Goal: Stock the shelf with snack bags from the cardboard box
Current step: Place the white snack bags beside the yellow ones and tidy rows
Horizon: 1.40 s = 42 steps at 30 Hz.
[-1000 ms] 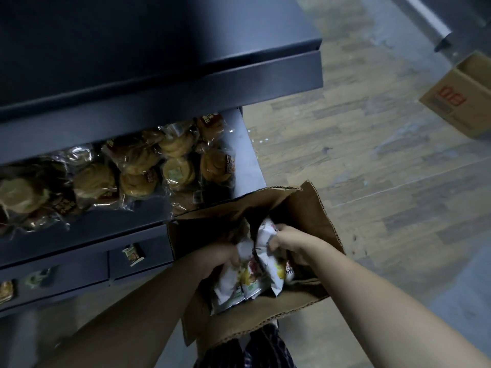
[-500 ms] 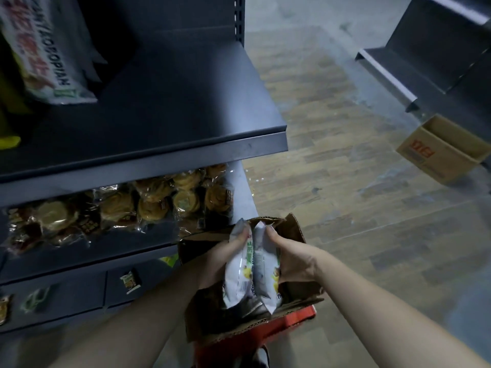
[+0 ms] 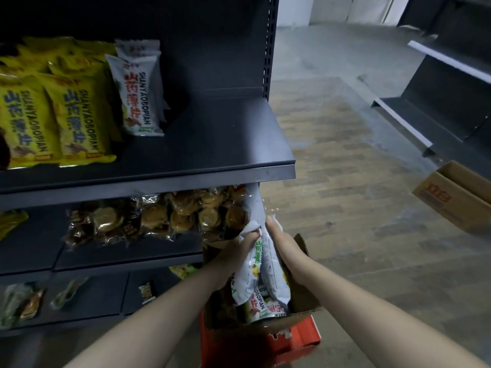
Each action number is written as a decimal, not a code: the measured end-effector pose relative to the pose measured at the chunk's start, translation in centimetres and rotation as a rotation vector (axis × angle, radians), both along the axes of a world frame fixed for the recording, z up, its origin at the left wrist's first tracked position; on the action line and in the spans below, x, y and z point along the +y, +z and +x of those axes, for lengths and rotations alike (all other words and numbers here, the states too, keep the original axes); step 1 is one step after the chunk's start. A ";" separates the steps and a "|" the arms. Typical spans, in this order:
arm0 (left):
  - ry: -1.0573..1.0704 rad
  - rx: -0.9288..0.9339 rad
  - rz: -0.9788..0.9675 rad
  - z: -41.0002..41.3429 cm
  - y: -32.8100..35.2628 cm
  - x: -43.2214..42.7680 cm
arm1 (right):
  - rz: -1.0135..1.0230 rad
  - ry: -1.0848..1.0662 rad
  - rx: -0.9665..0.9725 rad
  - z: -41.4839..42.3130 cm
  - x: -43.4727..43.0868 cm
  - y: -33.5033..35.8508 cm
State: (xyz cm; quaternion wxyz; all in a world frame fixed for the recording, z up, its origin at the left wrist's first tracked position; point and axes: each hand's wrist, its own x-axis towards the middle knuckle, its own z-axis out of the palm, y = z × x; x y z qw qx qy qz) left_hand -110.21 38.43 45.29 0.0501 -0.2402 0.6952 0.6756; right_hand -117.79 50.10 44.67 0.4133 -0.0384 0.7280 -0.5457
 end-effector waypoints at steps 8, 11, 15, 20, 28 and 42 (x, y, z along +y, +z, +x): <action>0.085 -0.077 0.120 -0.4 -7.5 -3.7 | -0.116 0.170 0.049 3.6 -0.8 7.7; 0.339 0.080 0.047 -4.3 -18.1 -8.5 | -0.142 0.157 0.120 7.5 -1.0 16.4; 0.234 0.156 -0.082 1.8 9.8 -0.9 | -0.248 0.096 0.225 4.7 -3.0 11.6; 0.317 0.270 -0.052 1.7 14.2 -2.7 | -0.310 0.109 0.413 4.0 -4.8 13.6; 0.152 0.427 0.104 3.0 16.7 -7.3 | -0.368 -0.067 0.518 2.4 -7.5 16.8; -0.093 0.293 -0.266 6.1 18.0 -15.8 | -0.536 0.019 -0.013 1.3 -14.7 19.1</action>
